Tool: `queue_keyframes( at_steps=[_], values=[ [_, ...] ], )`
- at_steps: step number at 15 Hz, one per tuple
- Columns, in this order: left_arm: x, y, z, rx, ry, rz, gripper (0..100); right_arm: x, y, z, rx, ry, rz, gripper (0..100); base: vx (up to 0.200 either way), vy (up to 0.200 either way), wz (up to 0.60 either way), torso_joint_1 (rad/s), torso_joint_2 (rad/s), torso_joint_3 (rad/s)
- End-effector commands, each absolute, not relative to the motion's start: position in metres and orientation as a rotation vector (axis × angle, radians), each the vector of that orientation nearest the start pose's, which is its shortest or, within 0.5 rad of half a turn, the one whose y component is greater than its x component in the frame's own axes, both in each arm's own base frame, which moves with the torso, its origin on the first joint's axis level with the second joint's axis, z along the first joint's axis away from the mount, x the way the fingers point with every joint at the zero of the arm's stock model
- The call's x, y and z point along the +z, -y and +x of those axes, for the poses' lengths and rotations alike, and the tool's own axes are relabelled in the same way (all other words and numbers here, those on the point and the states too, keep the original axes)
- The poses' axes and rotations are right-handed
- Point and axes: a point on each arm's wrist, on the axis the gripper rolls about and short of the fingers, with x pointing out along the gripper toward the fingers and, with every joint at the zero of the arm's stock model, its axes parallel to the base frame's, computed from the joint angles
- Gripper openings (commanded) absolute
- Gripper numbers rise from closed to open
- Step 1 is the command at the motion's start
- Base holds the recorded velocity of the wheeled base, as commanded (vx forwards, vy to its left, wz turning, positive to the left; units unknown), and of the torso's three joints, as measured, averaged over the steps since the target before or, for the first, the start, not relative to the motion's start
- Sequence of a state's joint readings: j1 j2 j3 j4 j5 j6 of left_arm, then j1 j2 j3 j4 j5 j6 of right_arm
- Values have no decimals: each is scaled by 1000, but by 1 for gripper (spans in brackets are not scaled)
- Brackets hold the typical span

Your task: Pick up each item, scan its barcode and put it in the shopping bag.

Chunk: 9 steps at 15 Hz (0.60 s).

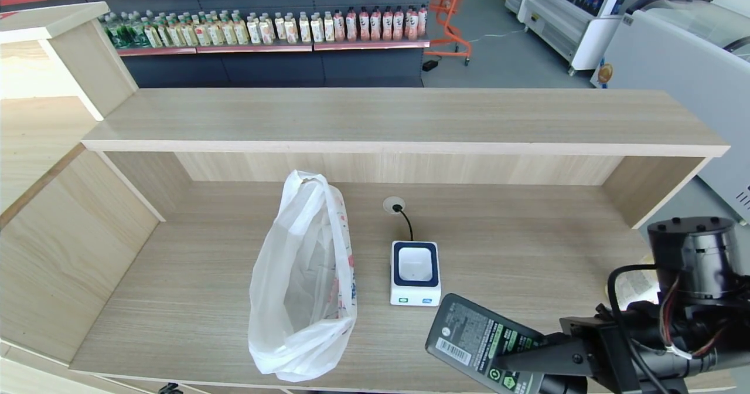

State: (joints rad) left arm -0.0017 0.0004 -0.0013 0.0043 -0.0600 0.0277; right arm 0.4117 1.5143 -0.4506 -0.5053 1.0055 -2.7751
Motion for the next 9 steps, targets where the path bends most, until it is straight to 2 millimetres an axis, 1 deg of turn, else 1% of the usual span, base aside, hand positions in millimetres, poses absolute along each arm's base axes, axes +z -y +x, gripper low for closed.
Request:
queue_keyframes(
  at_steps=[1, 2, 5, 9],
  values=[
    [75, 1, -23, -61, -2, 28, 100, 115, -112, 198, 1114, 1575, -1907, 0, 0, 0, 0, 0, 0, 0],
    [75, 1, -23, -61, -2, 28, 100, 114, -113, 199, 1119, 1577, -1903, 0, 0, 0, 0, 0, 0, 0],
    [75, 1, -23, -61, -4, 27, 100, 117, -124, 194, 1116, 1713, -1811, 0, 0, 0, 0, 0, 0, 0],
    [75, 1, -23, -61, -4, 27, 100, 114, -125, 196, 1128, 1707, -1807, 0, 0, 0, 0, 0, 0, 0]
  ],
)
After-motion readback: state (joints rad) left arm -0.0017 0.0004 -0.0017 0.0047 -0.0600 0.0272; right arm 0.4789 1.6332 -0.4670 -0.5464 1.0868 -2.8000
